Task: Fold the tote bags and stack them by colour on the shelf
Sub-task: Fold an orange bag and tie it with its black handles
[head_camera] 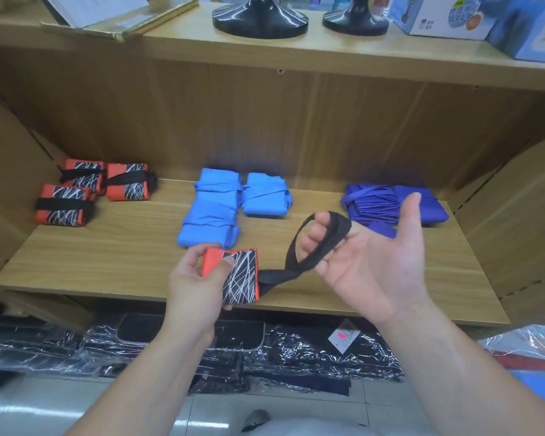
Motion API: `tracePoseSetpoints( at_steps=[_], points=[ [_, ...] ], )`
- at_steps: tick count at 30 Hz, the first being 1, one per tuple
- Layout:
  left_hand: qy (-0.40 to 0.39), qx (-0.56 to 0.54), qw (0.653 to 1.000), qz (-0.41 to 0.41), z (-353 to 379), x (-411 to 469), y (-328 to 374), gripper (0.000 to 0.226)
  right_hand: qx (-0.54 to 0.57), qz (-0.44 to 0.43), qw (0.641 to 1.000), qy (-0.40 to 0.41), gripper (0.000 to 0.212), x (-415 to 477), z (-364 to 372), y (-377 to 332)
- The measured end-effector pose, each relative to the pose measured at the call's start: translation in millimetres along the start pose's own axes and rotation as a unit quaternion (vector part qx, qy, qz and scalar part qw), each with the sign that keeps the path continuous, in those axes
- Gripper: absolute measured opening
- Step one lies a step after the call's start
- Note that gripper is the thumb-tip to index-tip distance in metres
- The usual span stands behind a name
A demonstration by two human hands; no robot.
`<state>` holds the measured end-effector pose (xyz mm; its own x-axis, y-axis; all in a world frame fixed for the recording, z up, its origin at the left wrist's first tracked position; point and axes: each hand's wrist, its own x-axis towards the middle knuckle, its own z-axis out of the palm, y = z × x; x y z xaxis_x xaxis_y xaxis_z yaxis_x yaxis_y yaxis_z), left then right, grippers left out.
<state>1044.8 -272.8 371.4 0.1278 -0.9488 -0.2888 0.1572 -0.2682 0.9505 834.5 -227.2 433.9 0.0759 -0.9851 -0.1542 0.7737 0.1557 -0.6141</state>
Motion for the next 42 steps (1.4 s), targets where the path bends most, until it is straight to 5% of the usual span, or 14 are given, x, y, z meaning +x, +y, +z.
tracePoseSetpoints(
  at_steps=[4,8,13,18,24,29,33,36,40,42],
  points=[
    [0.027,-0.032,0.999,0.012,8.9,2.8,6.2,0.021,-0.158,0.098,0.977,-0.101,0.091,-8.5,-8.6,0.5],
    [0.048,-0.091,0.993,0.048,14.8,9.8,22.8,0.024,-0.330,0.170,0.922,-0.111,0.095,-11.4,-20.1,-0.8],
    [-0.008,-0.130,0.990,0.048,23.4,4.1,40.7,0.022,-0.638,0.127,0.758,-0.038,0.099,-8.8,-21.1,-0.4],
    [-0.059,-0.036,0.997,0.029,21.9,12.3,30.8,0.019,-0.778,-0.019,0.628,-0.029,0.092,1.6,-34.1,3.4],
    [-0.109,0.288,0.935,0.175,21.7,32.8,-12.7,0.029,-0.696,0.059,0.715,0.033,0.118,7.2,-78.6,13.3],
    [-0.170,0.436,0.847,0.251,39.4,30.5,-30.5,0.052,-0.574,0.106,0.809,0.078,0.076,9.8,-101.5,17.2],
    [-0.060,0.552,0.743,0.374,46.9,39.3,-40.8,0.054,-0.523,0.094,0.844,0.072,0.055,13.6,-102.7,12.2],
    [-0.090,0.487,0.752,0.436,56.4,40.3,-55.0,0.012,-0.568,0.083,0.817,0.055,0.031,20.1,-107.5,9.4],
    [-0.175,0.428,0.787,0.409,68.9,31.9,-61.4,0.027,-0.556,0.120,0.822,0.028,0.006,32.5,-117.5,8.4],
    [-0.215,0.408,0.812,0.357,70.7,24.5,-56.1,0.028,-0.559,0.126,0.819,0.003,0.012,37.0,-119.8,6.6]
  ],
)
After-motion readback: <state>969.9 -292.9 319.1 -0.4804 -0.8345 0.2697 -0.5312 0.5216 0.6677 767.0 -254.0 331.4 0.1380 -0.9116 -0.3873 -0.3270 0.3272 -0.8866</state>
